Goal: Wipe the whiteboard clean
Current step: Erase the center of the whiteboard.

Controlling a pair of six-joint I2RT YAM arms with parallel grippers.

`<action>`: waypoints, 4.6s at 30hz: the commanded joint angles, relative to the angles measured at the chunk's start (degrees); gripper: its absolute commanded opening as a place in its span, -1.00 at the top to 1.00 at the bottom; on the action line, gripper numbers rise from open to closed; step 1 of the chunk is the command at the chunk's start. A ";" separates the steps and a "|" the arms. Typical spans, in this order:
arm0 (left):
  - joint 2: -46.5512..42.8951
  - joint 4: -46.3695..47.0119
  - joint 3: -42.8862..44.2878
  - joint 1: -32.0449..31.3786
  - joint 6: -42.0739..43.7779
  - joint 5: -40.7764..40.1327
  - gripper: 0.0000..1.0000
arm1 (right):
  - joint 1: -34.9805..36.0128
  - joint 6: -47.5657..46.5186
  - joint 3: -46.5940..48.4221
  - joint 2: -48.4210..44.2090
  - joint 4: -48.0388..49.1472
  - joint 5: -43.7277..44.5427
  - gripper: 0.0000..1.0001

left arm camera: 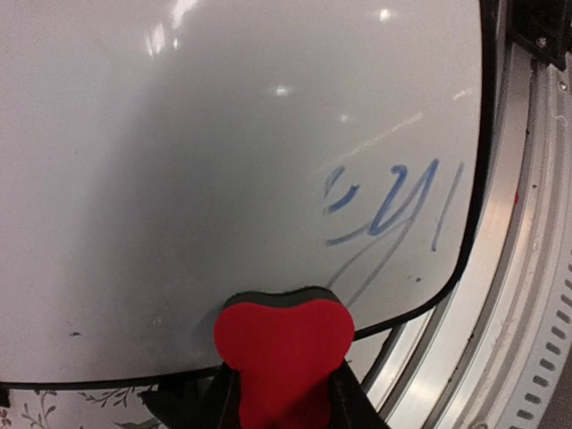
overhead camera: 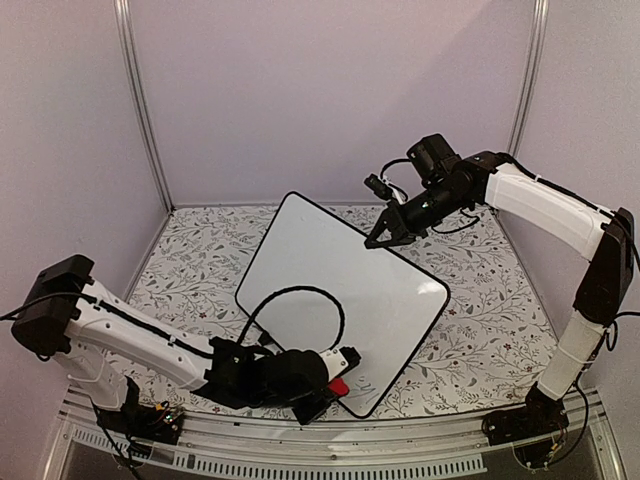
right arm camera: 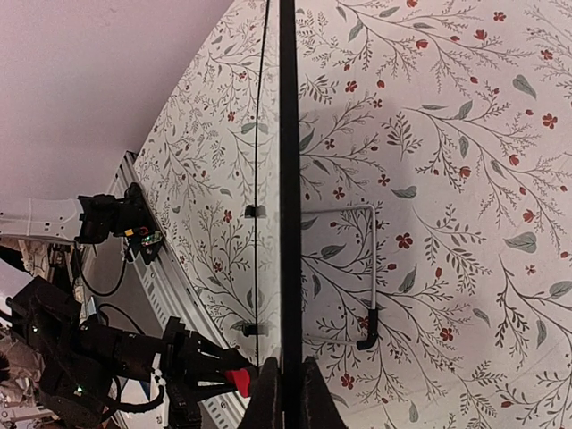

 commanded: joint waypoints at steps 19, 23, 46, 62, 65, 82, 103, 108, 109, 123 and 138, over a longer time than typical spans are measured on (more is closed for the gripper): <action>1.13 -2.10 8.94 -0.03 4.99 -0.96 1.00 | 2.18 0.39 -0.46 2.34 -4.20 -0.24 1.00; 3.20 -1.46 8.59 -0.05 4.60 -0.35 1.00 | 2.18 0.39 -0.56 2.21 -4.14 -0.28 1.00; 0.82 -3.64 -1.92 0.01 -2.47 1.50 1.00 | 2.18 0.39 -0.30 2.59 -4.23 -0.37 1.00; -1.25 -5.05 8.00 -0.25 3.80 -3.26 1.00 | 2.14 0.39 -0.30 2.60 -4.14 -0.43 1.00; 1.10 -4.93 10.72 -0.21 5.47 -3.73 1.00 | 2.18 0.34 -0.28 2.64 -4.17 -0.44 1.00; 6.30 -7.62 6.49 0.00 0.18 -1.56 1.00 | 2.18 0.38 -0.04 2.72 -4.11 -0.55 1.00; 1.06 -14.27 0.87 -1.39 -5.27 -5.88 1.00 | 2.18 0.89 0.24 2.77 -4.11 -2.11 1.00; -3.74 -13.74 2.40 -1.54 -3.33 -9.27 1.00 | 2.10 2.06 1.48 2.39 -4.04 -4.86 1.00; -4.31 -13.62 2.98 -1.57 -2.92 -9.81 1.00 | 2.16 2.50 1.61 2.35 -4.02 -5.35 1.00; -8.06 -15.59 3.66 -1.34 -5.13 -17.99 1.00 | 2.02 6.88 2.70 1.28 3.51 0.53 1.00; -18.54 -15.02 -2.75 4.18 -1.68 -17.96 1.00 | 2.07 15.44 6.12 6.42 13.79 7.14 1.00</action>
